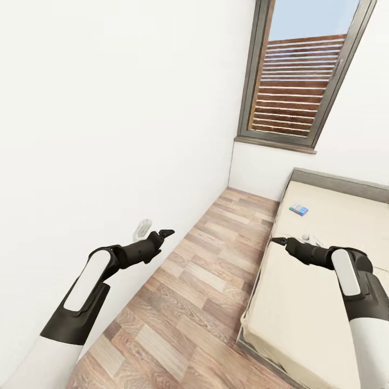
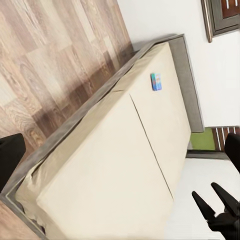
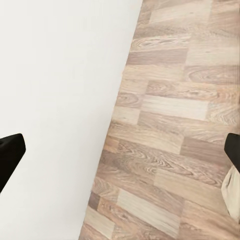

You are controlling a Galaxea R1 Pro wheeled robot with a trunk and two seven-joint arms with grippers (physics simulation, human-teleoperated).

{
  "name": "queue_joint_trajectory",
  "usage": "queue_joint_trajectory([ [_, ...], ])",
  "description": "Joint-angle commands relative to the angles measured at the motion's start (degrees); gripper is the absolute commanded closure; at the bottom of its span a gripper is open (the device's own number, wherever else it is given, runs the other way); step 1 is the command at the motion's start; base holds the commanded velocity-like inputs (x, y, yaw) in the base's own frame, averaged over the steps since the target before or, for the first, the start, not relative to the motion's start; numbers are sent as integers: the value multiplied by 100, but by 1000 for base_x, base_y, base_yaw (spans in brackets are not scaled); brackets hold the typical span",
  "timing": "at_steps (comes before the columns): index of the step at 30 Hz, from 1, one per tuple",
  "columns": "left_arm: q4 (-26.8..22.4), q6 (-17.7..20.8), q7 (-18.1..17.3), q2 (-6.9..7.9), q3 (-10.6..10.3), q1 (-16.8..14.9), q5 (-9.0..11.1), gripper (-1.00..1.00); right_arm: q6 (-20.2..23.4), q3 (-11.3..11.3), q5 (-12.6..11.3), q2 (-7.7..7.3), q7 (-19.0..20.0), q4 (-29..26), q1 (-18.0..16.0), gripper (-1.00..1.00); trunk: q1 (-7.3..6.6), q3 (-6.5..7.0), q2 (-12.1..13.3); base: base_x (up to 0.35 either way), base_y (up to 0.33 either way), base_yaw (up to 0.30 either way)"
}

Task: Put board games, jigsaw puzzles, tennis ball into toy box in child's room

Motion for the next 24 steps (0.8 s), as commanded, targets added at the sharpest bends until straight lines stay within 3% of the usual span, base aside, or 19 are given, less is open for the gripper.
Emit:
queue_joint_trajectory([
  [1,-9,-6,59,4,-6,-6,60,-100,-90,-8,53,2,55,55,-12,-100,3,-12,-12,0,0,-73],
  [9,-11,-2,55,6,-6,-8,59,-100,-635,7,49,-5,78,357,-18,-100,3,-12,-12,0,0,-43],
  [16,-12,7,41,8,-1,-8,63,-100,-717,42,51,-3,88,343,-23,-100,3,-12,-12,0,0,-9],
  [24,-12,50,29,11,20,-44,69,-100,-740,414,14,-18,139,94,-10,-100,3,-12,-12,0,0,-12],
])
